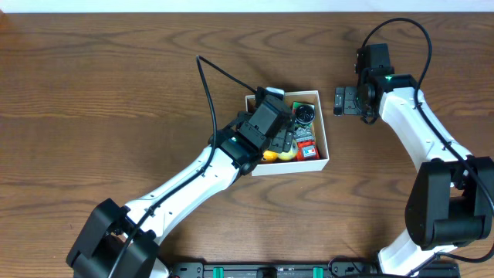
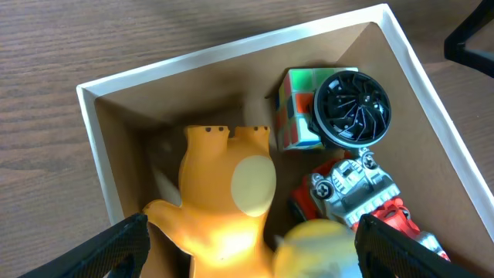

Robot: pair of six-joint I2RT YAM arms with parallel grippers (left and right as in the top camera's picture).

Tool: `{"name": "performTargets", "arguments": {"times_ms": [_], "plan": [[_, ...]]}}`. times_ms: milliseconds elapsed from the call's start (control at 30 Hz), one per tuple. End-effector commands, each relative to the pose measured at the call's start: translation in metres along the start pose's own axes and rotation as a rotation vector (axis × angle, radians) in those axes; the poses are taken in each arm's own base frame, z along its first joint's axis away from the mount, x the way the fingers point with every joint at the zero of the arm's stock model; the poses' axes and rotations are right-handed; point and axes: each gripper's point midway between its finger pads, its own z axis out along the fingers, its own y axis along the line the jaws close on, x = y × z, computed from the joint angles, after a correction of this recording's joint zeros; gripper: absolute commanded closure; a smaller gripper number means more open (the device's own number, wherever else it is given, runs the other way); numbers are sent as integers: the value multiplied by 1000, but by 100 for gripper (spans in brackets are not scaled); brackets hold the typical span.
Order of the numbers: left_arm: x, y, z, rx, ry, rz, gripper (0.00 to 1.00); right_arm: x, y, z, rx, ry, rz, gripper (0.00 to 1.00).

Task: Pack container
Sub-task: 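Lower the ball into the box and open left gripper, then lift left gripper out of the box and move it up-left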

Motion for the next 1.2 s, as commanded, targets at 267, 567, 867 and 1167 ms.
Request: {"name": "performTargets", "arguments": {"times_ms": [267, 567, 867, 1167], "plan": [[-76, 83, -68, -67, -236, -242, 15, 1, -4, 2, 13, 5, 21, 1], [-94, 228, -150, -329, -415, -494, 4, 1, -4, 2, 13, 5, 21, 1], [-54, 284, -167, -475, -327, -613, 2, 1, -4, 2, 13, 5, 21, 1], [-33, 283, -161, -492, -233, -621, 2, 1, -4, 2, 13, 5, 21, 1]]}}
